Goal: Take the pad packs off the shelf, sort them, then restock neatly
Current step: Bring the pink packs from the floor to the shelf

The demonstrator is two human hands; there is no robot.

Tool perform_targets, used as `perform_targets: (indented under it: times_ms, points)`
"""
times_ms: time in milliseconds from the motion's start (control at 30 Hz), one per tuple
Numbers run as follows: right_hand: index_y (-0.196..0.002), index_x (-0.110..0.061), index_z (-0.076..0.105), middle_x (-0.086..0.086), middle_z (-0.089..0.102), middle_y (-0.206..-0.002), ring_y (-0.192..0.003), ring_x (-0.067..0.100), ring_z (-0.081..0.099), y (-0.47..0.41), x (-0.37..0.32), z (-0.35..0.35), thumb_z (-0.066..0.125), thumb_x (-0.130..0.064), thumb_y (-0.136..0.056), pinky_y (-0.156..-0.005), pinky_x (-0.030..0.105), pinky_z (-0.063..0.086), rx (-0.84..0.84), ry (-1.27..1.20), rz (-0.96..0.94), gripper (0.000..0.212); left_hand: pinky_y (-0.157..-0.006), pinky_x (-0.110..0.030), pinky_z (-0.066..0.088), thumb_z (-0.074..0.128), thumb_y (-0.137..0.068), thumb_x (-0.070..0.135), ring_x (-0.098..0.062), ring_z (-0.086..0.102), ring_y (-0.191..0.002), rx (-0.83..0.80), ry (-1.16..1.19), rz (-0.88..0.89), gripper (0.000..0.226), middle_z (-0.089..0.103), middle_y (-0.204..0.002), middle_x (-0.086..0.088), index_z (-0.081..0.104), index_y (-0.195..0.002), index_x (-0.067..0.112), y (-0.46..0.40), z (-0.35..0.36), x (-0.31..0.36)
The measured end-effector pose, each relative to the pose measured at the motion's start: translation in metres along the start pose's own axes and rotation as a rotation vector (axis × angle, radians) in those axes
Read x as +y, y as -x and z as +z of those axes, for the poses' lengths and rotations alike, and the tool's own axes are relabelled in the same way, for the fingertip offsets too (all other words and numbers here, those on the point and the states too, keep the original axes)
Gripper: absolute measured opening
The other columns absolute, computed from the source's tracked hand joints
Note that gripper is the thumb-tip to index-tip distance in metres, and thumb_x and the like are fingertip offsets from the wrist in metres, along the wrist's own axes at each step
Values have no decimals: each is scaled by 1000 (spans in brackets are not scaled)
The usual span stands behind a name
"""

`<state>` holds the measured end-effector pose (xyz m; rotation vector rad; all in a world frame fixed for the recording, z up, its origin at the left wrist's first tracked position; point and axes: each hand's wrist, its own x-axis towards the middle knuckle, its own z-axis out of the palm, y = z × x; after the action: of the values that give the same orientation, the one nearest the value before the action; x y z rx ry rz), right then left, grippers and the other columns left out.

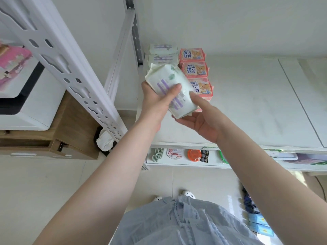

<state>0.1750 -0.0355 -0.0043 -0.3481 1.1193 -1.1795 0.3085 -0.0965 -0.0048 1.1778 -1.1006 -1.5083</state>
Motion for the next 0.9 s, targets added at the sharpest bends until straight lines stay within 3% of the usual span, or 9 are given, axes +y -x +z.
perform_targets:
  times_ms: [100, 167, 267, 367, 467, 533, 600, 767, 900]
  points:
    - [-139, -15, 42, 25, 59, -126, -100, 40, 67, -5, 11, -5, 69, -37, -86, -77, 42, 60, 60, 181, 90, 64, -69, -18, 52, 81, -74, 19, -9, 66, -93, 46, -74, -33, 57, 65, -114, 0, 46, -118, 20, -3, -8, -1]
    - [-146, -22, 33, 13, 53, -131, -109, 33, 61, -10, 11, -15, 71, -40, -84, -86, 43, 57, 203, 407, 25, 75, -72, -20, 50, 84, -68, 16, -13, 63, -94, -8, -373, -5, 61, 63, -114, 0, 52, -120, 20, -11, -22, -1]
    - [-147, -28, 31, 3, 53, -126, -112, 24, 57, -15, 6, -24, 69, -45, -83, -90, 41, 55, 204, 514, -47, 77, -92, -27, 44, 88, -61, 17, -19, 54, -112, -277, -1051, 112, 96, 52, -126, -3, 39, -143, 25, -17, -29, -8]
    - [-140, -19, 45, 8, 62, -120, -96, 24, 68, -23, 15, -22, 71, -46, -81, -81, 37, 59, 102, 537, 78, 69, -95, -32, 44, 86, -62, 16, -23, 55, -115, -465, -1305, 166, 97, 56, -131, 3, 32, -142, 23, -16, -22, -22]
    - [-126, -6, 56, 15, 66, -114, -84, 24, 68, -37, 33, -19, 72, -29, -85, -73, 32, 60, 210, 561, 79, 49, -101, -31, 37, 85, -66, 30, -20, 57, -115, -456, -1240, 215, 80, 62, -127, 6, 41, -133, 20, -18, -22, -37]
    - [-116, 0, 58, 20, 66, -114, -87, 27, 67, -49, 39, -19, 71, -18, -86, -72, 31, 60, 300, 523, 31, 37, -110, -38, 25, 80, -70, 39, -17, 54, -120, -255, -1192, 278, 71, 58, -130, 5, 46, -129, 20, -21, -30, -49]
    - [-108, -1, 60, 21, 66, -110, -87, 28, 66, -57, 38, -18, 69, -14, -88, -79, 36, 59, 338, 519, -2, 25, -110, -42, 29, 77, -74, 36, -20, 48, -124, -3, -1101, 284, 68, 51, -133, -2, 46, -131, 16, -21, -38, -60]
    - [-109, -3, 61, 17, 66, -111, -96, 31, 67, -70, 38, -12, 70, -11, -87, -81, 40, 59, 355, 564, -20, 25, -105, -36, 39, 68, -86, 30, -25, 48, -125, 182, -578, -210, 62, 48, -138, -8, 40, -138, 10, -21, -43, -72]
    - [-113, -5, 63, 15, 67, -109, -98, 31, 67, -76, 40, -11, 68, -9, -87, -82, 40, 59, 398, 570, -73, 26, -95, -39, 48, 70, -84, 25, -24, 60, -107, 190, -462, -253, 49, 62, -120, -4, 50, -126, 11, -25, -41, -71]
